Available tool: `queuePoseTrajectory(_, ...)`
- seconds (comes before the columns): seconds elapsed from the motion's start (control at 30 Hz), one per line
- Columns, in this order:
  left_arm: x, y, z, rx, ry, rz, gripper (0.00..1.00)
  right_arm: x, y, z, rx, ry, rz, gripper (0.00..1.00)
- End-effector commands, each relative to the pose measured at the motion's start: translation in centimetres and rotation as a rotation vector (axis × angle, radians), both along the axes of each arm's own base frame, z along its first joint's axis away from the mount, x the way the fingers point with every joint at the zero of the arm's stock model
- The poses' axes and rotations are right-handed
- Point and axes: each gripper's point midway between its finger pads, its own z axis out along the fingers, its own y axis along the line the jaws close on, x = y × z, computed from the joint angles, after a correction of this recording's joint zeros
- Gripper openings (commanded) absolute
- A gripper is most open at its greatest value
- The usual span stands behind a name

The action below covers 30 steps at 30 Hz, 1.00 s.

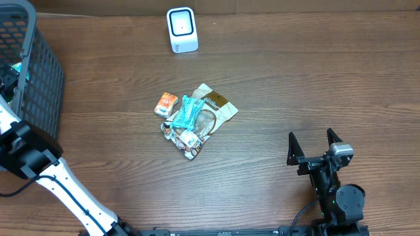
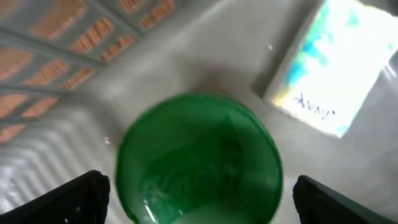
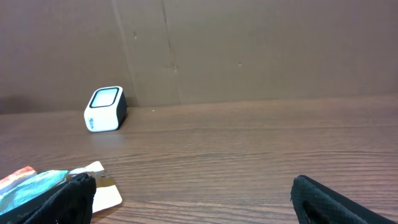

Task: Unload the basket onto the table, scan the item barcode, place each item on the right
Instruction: 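Lower the left gripper onto the green-capped jar and grasp it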

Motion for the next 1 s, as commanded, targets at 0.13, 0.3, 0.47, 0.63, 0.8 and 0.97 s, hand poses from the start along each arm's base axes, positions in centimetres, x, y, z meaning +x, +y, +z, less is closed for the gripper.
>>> queuePoseTrajectory(0.13, 0.4, 1.6, -2.6, 0.047, 0.021, 0.022, 0.95, 0.0, 0.2, -0.2, 0.004, 0.0, 0.008, 1.0)
queuePoseTrajectory(0.3, 0.5, 1.7, -3.2, 0.046, 0.022, 0.022, 0.67, 0.0, 0.2, -0.3, 0.004, 0.0, 0.008, 1.0)
queuePoseTrajectory(0.47, 0.4, 1.6, -3.2, 0.041, 0.028, 0.021, 0.59, 0.0, 0.2, -0.3, 0.004, 0.0, 0.008, 1.0)
queuePoseTrajectory(0.63, 0.0, 1.3, -3.1, 0.032, 0.039, 0.021, 0.59, 0.0, 0.2, -0.3, 0.004, 0.0, 0.008, 1.0)
queuePoseTrajectory(0.8, 0.0, 1.1, -0.9, 0.043, 0.014, 0.019, 0.6, 0.0, 0.2, -0.2, 0.004, 0.0, 0.008, 1.0)
queuePoseTrajectory(0.97, 0.6, 0.8, 4.9, 0.087, -0.098, 0.007, 0.6, 0.0, 0.2, -0.3, 0.004, 0.0, 0.008, 1.0)
